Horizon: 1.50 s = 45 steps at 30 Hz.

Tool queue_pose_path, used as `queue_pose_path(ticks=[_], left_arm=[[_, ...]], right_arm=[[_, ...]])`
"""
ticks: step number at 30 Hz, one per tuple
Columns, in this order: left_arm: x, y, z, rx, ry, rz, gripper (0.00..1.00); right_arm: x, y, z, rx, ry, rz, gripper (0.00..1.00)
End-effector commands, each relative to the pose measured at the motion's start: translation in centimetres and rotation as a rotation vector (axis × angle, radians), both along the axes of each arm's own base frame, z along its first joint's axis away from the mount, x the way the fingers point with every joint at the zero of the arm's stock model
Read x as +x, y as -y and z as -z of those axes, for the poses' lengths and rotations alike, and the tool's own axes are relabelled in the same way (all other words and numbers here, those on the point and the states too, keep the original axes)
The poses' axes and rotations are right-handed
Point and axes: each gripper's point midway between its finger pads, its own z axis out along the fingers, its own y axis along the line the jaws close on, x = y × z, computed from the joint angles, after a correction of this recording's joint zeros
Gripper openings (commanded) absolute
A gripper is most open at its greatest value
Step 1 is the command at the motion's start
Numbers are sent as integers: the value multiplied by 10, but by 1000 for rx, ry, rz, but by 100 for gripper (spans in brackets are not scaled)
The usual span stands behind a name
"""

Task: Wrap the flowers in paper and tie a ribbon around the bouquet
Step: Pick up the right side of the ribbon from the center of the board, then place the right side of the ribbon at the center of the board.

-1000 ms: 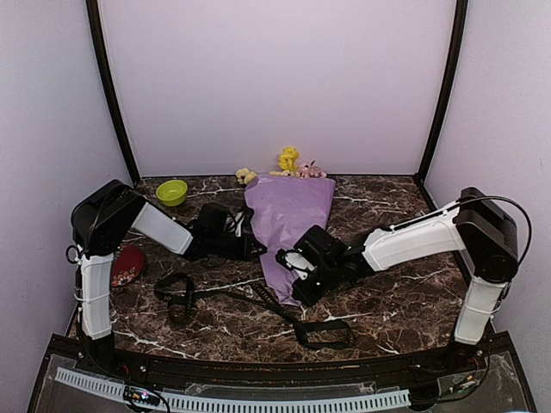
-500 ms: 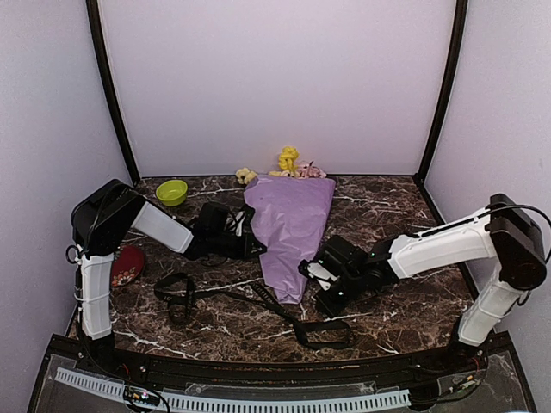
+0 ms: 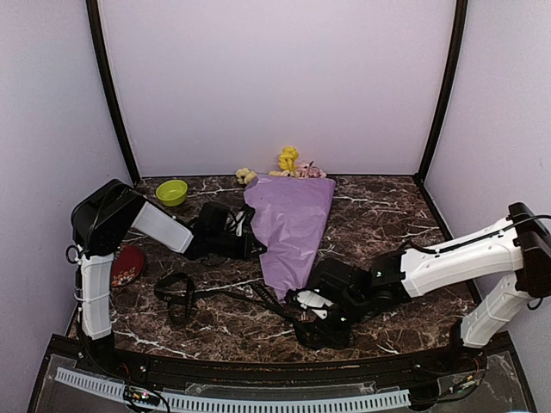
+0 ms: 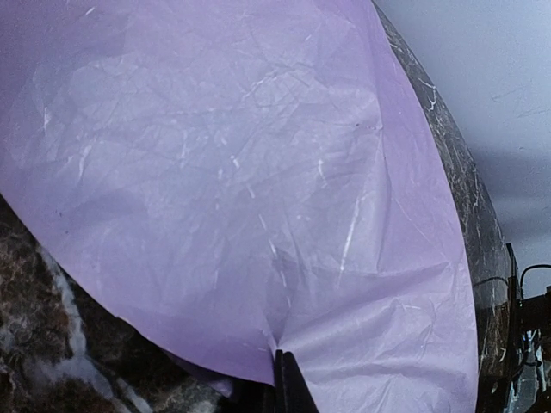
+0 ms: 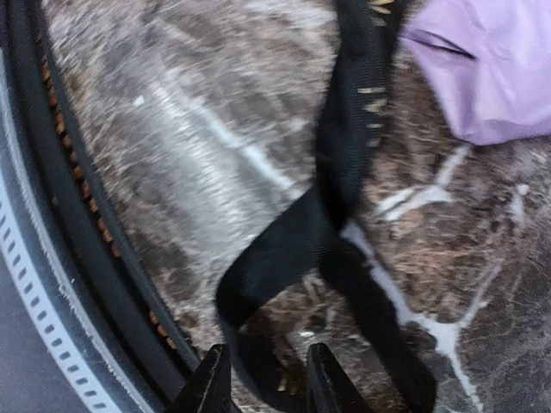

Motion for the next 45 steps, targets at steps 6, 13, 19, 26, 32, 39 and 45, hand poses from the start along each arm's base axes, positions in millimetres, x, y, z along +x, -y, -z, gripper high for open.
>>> queue_pose_path(ticks=[6, 13, 19, 26, 32, 39, 45], left_arm=[[-5, -17, 21, 95, -53, -27, 0], [-6, -17, 23, 97, -56, -23, 0], [-5, -17, 22, 105, -49, -21, 0], [-5, -18, 23, 116, -44, -19, 0], [-5, -20, 25, 130, -45, -18, 0], [-5, -20, 25, 134, -43, -17, 0], [-5, -21, 26, 138, -44, -19, 0]], right_arm=[[-46, -7, 25, -88, -49, -163, 51], [-32, 6, 25, -157, 18, -117, 13], [-13, -3, -32, -34, 103, -101, 0], [48, -1, -166, 382, 180, 43, 0], [95, 32, -266, 689, 330, 170, 0], [168, 79, -225, 494, 316, 534, 0], [163, 80, -233, 701, 222, 492, 0]])
